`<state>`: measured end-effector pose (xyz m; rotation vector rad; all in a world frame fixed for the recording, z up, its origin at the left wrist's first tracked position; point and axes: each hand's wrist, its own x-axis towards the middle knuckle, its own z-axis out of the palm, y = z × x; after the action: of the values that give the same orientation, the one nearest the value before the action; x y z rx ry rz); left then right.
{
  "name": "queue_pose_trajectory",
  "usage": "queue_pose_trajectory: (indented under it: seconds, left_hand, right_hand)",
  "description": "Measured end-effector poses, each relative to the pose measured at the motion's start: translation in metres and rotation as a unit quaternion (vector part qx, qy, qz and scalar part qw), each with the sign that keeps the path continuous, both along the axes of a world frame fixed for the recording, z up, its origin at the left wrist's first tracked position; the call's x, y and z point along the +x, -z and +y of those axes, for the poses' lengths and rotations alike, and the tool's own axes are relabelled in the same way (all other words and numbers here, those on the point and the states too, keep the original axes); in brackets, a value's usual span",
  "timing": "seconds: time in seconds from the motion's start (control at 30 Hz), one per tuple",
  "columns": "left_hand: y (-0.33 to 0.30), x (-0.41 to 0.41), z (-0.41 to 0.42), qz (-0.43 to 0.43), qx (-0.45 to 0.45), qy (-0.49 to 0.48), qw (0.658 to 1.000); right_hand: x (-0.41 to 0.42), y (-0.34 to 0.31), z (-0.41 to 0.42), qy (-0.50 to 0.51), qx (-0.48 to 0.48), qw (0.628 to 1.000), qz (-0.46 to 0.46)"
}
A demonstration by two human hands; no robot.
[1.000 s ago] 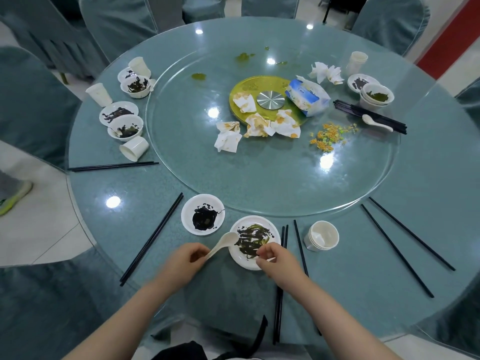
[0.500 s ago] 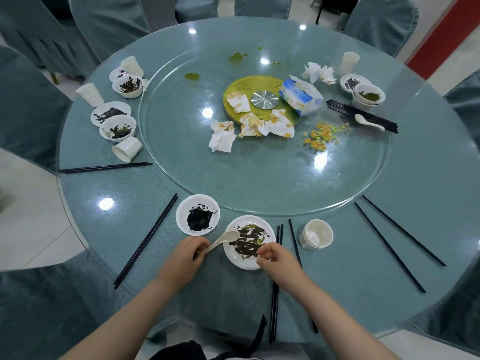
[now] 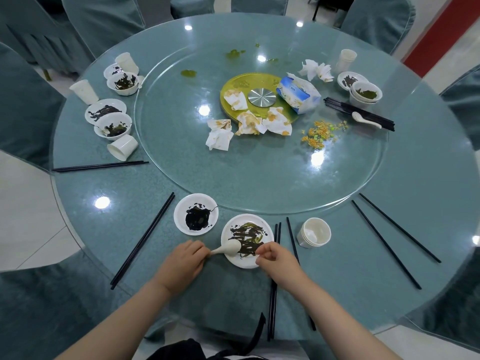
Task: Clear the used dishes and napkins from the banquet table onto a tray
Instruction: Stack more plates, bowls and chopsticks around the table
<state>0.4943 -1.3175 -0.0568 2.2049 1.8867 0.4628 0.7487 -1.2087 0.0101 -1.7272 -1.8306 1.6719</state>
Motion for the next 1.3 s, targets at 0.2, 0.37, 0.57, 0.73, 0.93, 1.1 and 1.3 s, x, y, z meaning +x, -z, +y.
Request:
queue_pose_trajectory:
  seconds: [0.2, 0.37, 0.57, 0.73, 0.93, 1.1, 1.3]
  left_hand:
    - [-0.013, -0.011, -0.011, -0.062, 0.008, -0.078, 0.995]
    - [-0.020, -0.043, -0.023, -0.114, 0.008, -0.336, 0.935]
    - [-0.016, -0.076, -0.028, -0.050, -0.080, -0.492, 0.866]
    - [-0.018, -0.090, -0.019, -0.068, -0.118, -0.444, 0.885]
    - [-0.020, -0.092, -0.015, -0.046, -0.152, -0.423, 0.892]
    - [-0.029, -0.081, -0.016, -0.057, -0.123, -0.413, 0.901]
    - [-0.064, -0.057, -0.004, -0.229, -0.068, -0.472, 0.849]
  right_hand:
    - [-0.002, 0.000, 0.002, -0.003, 0.000, 1.000, -0.001]
    - [-0.004, -0.001, 0.003, 0.001, 0.002, 1.000, 0.003]
    - [-0.007, 0.000, 0.004, 0.006, 0.001, 1.000, 0.004]
    - [-0.008, 0.001, 0.003, 0.009, -0.001, 1.000, 0.007]
    - [-0.006, 0.003, 0.002, 0.008, 0.001, 1.000, 0.005]
    - [0.001, 0.005, 0.001, 0.020, 0.006, 1.000, -0.003]
    - [0.019, 0.003, -0.002, 0.054, 0.094, 0.991, -0.081]
